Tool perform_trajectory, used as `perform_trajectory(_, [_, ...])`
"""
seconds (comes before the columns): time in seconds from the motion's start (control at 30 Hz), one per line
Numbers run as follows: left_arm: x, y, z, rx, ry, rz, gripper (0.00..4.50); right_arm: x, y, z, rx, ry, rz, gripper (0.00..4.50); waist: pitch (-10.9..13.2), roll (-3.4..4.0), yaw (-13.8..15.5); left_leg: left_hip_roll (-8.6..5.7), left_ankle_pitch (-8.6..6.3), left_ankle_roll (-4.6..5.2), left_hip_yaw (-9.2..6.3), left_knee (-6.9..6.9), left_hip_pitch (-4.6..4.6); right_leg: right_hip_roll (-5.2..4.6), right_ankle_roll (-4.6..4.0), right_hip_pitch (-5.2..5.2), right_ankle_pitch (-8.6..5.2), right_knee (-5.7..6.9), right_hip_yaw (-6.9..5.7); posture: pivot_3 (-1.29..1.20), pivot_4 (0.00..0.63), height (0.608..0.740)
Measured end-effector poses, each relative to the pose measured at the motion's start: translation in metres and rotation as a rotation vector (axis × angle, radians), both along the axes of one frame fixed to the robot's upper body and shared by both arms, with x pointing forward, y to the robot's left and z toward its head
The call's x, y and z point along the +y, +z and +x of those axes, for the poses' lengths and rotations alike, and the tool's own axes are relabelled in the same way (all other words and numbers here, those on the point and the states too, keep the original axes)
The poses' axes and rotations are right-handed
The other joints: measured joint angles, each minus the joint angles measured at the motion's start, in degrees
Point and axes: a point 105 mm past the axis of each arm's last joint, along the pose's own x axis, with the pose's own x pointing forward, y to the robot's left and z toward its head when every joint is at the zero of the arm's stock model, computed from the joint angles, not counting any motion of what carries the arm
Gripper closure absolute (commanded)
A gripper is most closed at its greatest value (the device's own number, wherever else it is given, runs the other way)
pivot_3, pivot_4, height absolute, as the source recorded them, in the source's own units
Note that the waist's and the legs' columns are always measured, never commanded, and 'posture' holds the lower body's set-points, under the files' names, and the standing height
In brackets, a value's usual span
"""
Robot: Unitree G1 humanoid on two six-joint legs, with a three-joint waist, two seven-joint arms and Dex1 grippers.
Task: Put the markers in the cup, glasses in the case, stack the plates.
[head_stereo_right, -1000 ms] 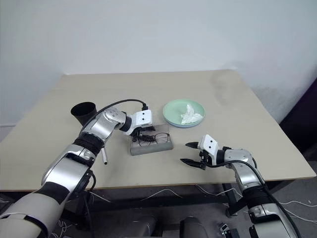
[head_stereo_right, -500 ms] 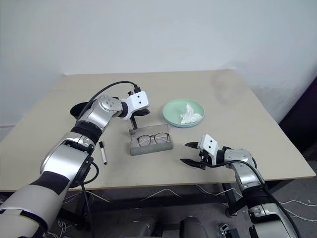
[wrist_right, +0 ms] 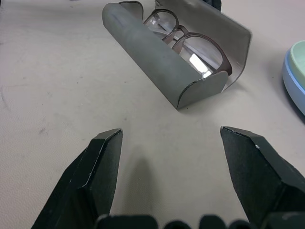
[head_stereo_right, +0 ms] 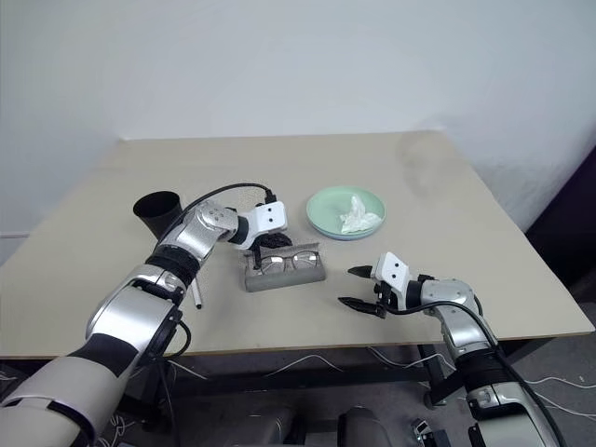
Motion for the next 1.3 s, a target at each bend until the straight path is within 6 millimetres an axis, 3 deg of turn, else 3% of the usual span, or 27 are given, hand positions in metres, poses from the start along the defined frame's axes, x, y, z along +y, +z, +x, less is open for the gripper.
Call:
perform_trajectory(0.3, [0.000,-0.009,-0.032,0.046,-0.096,-0.003,4.47,0.002,0.000,0.000,0.001,0.003,0.003,0.94,-0.02,0.03,-0.24,0.03,0.00,0.00,0.00,-0.01,0.13,0.02,-0.02,0.00,0.00,0.03,0.03,0.00,0.000,0.736])
perform_trajectory(0.53, [-0.003,-0.010,-0.032,0.009,-0.049,-0.001,4.47,0.005,-0.001,-0.001,0.005,0.012,0.004,0.94,-0.05,0.04,-0.15,0.03,0.00,0.00,-0.01,0.02,0.17,0.02,-0.03,0.06,0.00,0.04,0.03,0.00,0.000,0.736])
perform_trajectory(0.67, [-0.001,-0.002,-0.011,-0.040,0.163,-0.117,4.47,0.005,-0.002,-0.001,0.006,0.015,0.004,0.94,-0.03,0.02,-0.02,0.03,0.00,0.00,-0.05,0.10,0.11,0.04,-0.01,-0.02,0.01,0.08,0.01,0.00,0.000,0.736])
perform_trajectory(0.8, [0.019,0.025,0.011,-0.150,0.442,-0.243,4.47,0.006,-0.002,-0.001,0.006,0.017,0.003,0.94,-0.03,0.02,-0.14,0.03,0.00,-0.01,-0.04,0.06,0.08,0.04,0.01,-0.04,0.01,0.06,0.02,0.00,0.000,0.736])
perform_trajectory(0.9, [0.031,0.038,0.012,-0.195,0.629,-0.328,4.47,0.006,-0.001,-0.001,0.005,0.019,0.003,0.94,-0.03,0.02,-0.03,0.03,-0.01,-0.01,-0.03,0.02,0.09,0.03,0.01,-0.03,0.01,0.02,0.03,0.00,0.000,0.736])
perform_trajectory(1.03, [0.044,0.030,-0.005,-0.075,0.976,-0.471,4.47,0.006,0.001,0.000,0.001,0.027,0.002,0.94,-0.03,0.01,0.00,0.03,-0.01,0.00,-0.04,0.13,0.09,0.03,0.02,0.03,0.03,0.04,-0.01,0.00,0.000,0.736])
perform_trajectory(1.17, [0.064,0.025,-0.021,0.011,1.292,-0.457,3.52,0.009,0.009,0.006,-0.024,0.048,0.001,0.94,-0.01,-0.02,-0.01,0.03,-0.01,-0.01,-0.06,0.20,0.16,0.04,0.18,0.28,0.12,0.06,-0.06,0.00,0.000,0.736])
perform_trajectory(1.3, [0.086,0.018,-0.030,0.023,1.484,-0.380,2.12,0.009,0.004,0.006,0.000,0.049,0.000,0.94,-0.01,-0.02,-0.06,0.05,0.00,-0.01,-0.07,0.21,0.19,0.04,0.19,0.32,0.13,0.06,-0.09,0.00,0.000,0.736])
